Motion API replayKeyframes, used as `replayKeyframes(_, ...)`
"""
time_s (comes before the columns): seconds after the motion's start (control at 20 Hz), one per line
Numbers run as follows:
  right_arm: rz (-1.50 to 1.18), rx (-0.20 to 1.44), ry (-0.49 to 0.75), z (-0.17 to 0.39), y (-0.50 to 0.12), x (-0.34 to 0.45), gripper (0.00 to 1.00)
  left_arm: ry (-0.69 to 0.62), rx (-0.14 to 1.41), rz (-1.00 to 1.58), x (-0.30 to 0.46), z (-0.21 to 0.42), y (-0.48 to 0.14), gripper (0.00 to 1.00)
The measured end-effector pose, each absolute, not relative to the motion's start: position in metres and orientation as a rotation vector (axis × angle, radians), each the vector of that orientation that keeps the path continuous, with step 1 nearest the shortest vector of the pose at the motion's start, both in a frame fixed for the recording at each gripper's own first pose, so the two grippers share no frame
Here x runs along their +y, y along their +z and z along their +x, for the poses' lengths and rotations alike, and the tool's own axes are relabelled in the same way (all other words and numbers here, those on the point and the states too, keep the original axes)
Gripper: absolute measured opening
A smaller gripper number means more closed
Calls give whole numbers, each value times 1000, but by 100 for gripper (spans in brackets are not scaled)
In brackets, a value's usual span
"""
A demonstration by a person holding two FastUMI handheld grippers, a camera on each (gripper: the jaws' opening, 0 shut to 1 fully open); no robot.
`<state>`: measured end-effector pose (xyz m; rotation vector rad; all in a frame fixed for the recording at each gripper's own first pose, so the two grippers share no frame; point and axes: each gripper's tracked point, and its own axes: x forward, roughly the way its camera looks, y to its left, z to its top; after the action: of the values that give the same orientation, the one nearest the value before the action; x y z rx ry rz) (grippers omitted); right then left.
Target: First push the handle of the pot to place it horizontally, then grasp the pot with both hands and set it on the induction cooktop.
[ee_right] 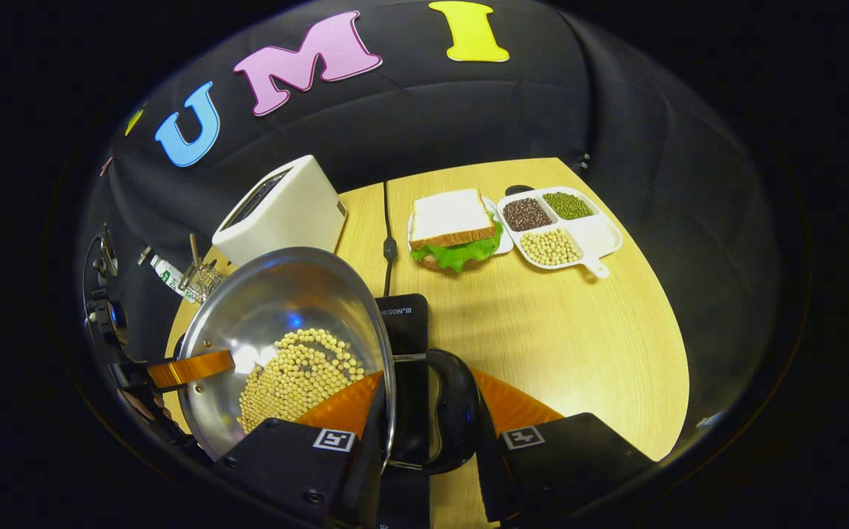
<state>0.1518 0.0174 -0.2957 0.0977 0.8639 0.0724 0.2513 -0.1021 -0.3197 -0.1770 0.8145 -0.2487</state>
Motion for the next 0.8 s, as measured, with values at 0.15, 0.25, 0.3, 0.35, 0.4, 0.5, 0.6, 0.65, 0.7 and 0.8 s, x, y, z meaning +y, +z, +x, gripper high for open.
replayKeyframes(0.15, 114, 861, 65, 154, -296, 19, 53, -257, 809, -186, -101, 253, -319, 59)
replayKeyframes(0.25, 111, 858, 68, 154, -296, 19, 54, -261, 815, -188, -99, 253, -319, 60)
replayKeyframes(0.3, 108, 855, 71, 155, -296, 19, 58, -262, 820, -186, -99, 252, -320, 60)
replayKeyframes(0.35, 108, 853, 71, 155, -296, 19, 55, -262, 822, -183, -99, 252, -320, 61)
replayKeyframes(0.4, 110, 853, 70, 155, -295, 18, 55, -262, 826, -182, -100, 252, -320, 61)
replayKeyframes(0.5, 111, 855, 69, 155, -296, 19, 55, -261, 829, -181, -99, 252, -320, 62)
replayKeyframes(0.6, 114, 858, 67, 155, -296, 19, 60, -258, 832, -179, -99, 251, -319, 63)
replayKeyframes(0.65, 113, 857, 69, 155, -296, 19, 55, -255, 835, -182, -99, 251, -319, 62)
replayKeyframes(0.7, 112, 856, 71, 155, -296, 19, 60, -249, 836, -181, -99, 250, -321, 63)
replayKeyframes(0.8, 114, 861, 76, 154, -297, 19, 61, -236, 839, -162, -99, 248, -319, 68)
